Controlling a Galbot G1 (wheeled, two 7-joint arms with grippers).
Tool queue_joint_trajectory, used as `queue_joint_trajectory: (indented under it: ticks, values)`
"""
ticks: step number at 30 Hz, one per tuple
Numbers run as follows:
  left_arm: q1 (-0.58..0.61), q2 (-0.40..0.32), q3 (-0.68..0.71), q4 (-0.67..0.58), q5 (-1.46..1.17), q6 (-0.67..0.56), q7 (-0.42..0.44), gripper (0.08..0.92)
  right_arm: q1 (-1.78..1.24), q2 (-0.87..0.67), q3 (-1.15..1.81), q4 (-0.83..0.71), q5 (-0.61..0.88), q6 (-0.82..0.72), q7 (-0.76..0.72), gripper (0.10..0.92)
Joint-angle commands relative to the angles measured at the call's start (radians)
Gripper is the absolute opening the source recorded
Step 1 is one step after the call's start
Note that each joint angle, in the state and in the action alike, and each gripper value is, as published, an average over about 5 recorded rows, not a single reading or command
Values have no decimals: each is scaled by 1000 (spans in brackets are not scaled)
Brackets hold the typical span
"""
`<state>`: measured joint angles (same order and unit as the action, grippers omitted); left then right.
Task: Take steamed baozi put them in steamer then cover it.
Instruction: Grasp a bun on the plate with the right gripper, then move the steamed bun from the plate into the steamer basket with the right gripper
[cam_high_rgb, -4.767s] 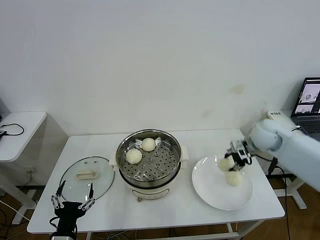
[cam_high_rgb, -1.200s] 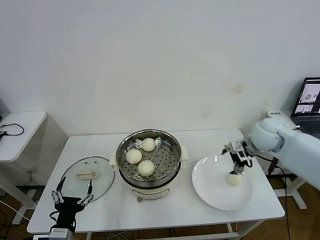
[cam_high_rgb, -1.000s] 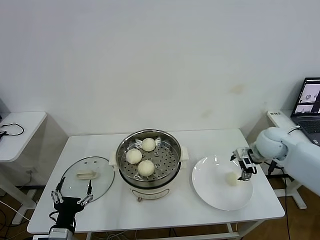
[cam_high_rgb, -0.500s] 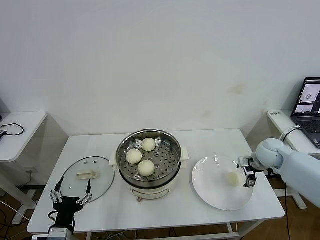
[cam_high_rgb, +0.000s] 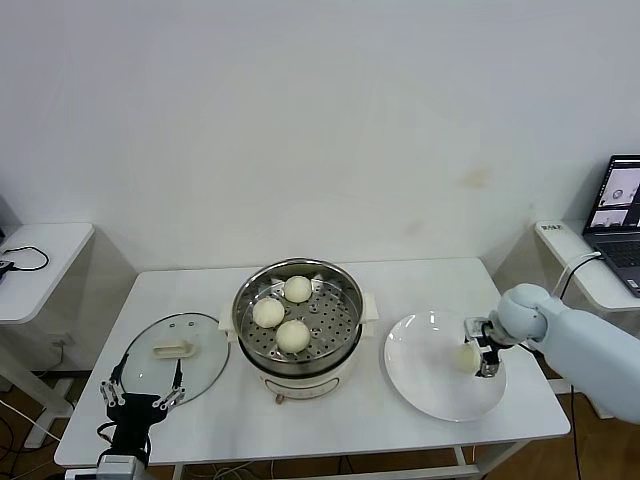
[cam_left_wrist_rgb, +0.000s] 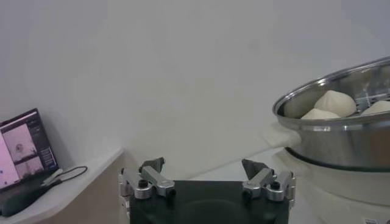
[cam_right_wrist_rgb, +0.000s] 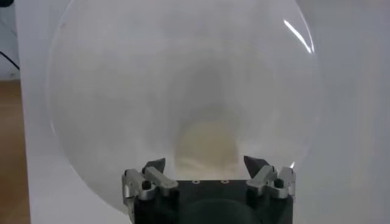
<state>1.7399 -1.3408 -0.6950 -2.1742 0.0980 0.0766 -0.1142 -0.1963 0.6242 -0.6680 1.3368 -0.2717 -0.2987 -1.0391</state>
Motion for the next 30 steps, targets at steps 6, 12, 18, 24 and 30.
queue_joint_trajectory:
  ticks: [6,12,18,24,30]
  values:
    - [2,0,-1,0,1,-1,-1,823,-2,21,7,-22,-15,1,-27,696]
    - [2,0,0,0,2,-1,0,823,29,15,7,-17,-2,8,-41,618]
    - [0,3,-1,-6,2,2,0,823,128,-21,-21,22,55,-3,-60,594]
    - [0,7,3,-5,3,2,0,823,355,-58,-137,98,169,-46,-67,594]
    - [-3,13,10,-4,5,3,1,823,645,-15,-330,173,308,-97,-60,600]
